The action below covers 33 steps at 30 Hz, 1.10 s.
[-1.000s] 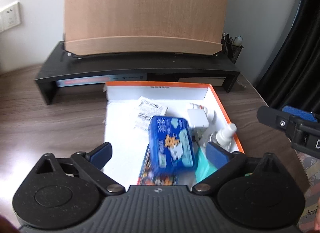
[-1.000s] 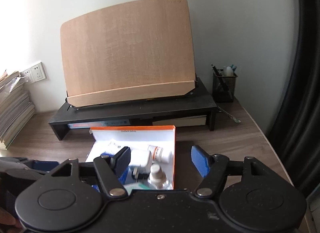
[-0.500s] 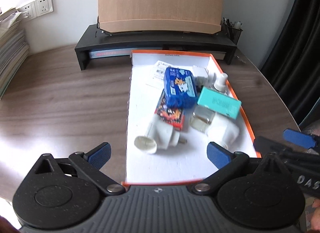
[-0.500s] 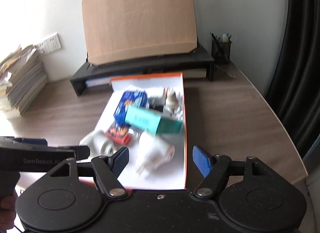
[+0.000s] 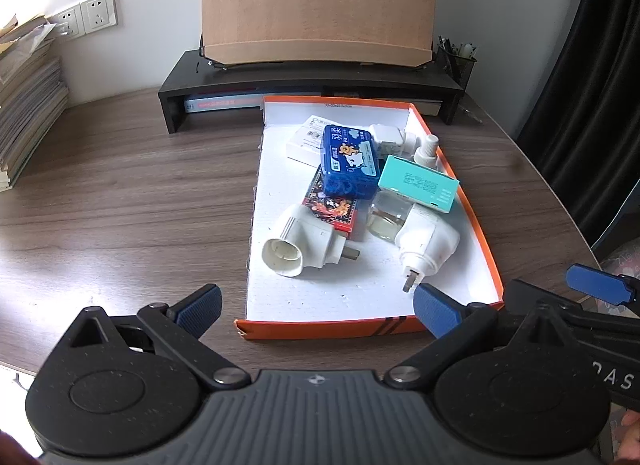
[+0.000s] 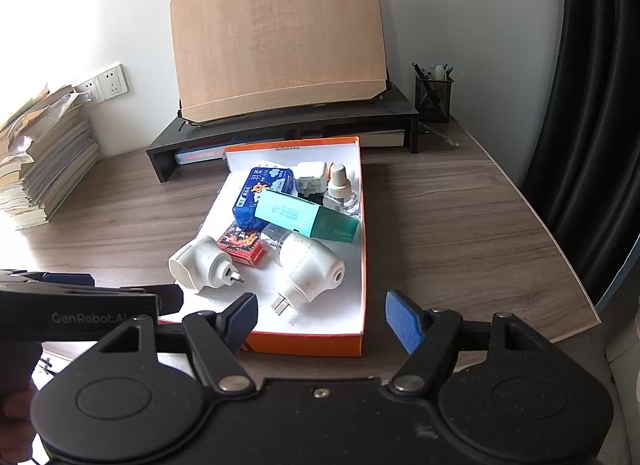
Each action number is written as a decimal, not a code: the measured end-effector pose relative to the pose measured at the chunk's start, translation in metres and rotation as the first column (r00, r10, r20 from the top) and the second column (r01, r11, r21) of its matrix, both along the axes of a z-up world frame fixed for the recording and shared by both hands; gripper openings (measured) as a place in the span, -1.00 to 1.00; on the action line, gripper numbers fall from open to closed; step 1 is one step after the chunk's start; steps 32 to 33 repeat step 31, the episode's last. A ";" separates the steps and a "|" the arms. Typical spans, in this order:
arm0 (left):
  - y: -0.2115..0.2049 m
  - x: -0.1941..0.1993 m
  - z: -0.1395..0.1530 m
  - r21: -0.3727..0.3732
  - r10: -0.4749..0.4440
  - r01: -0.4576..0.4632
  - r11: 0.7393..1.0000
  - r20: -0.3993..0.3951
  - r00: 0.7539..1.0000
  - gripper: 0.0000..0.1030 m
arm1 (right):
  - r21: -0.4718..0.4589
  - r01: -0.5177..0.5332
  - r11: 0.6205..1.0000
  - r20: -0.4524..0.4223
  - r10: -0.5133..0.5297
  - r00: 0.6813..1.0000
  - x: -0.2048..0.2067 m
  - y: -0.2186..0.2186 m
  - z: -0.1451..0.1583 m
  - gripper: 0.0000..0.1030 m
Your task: Organize rigid objects
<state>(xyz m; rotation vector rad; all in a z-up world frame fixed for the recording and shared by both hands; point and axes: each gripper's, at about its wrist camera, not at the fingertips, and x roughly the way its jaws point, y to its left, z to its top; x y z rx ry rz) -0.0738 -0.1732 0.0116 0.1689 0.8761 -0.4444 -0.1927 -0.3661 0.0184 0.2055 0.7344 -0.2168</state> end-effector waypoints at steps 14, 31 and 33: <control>-0.012 -0.001 -0.004 0.018 -0.013 0.013 1.000 -0.012 1.000 1.00 | 0.001 0.015 1.000 -0.009 -0.015 1.000 -0.003 -0.011 -0.003 0.63; -0.020 0.001 -0.008 0.034 -0.026 0.026 0.999 -0.018 1.000 1.00 | -0.008 0.012 1.000 -0.011 -0.012 1.000 -0.003 -0.015 -0.005 0.63; -0.020 0.001 -0.008 0.034 -0.026 0.026 0.999 -0.018 1.000 1.00 | -0.008 0.012 1.000 -0.011 -0.012 1.000 -0.003 -0.015 -0.005 0.63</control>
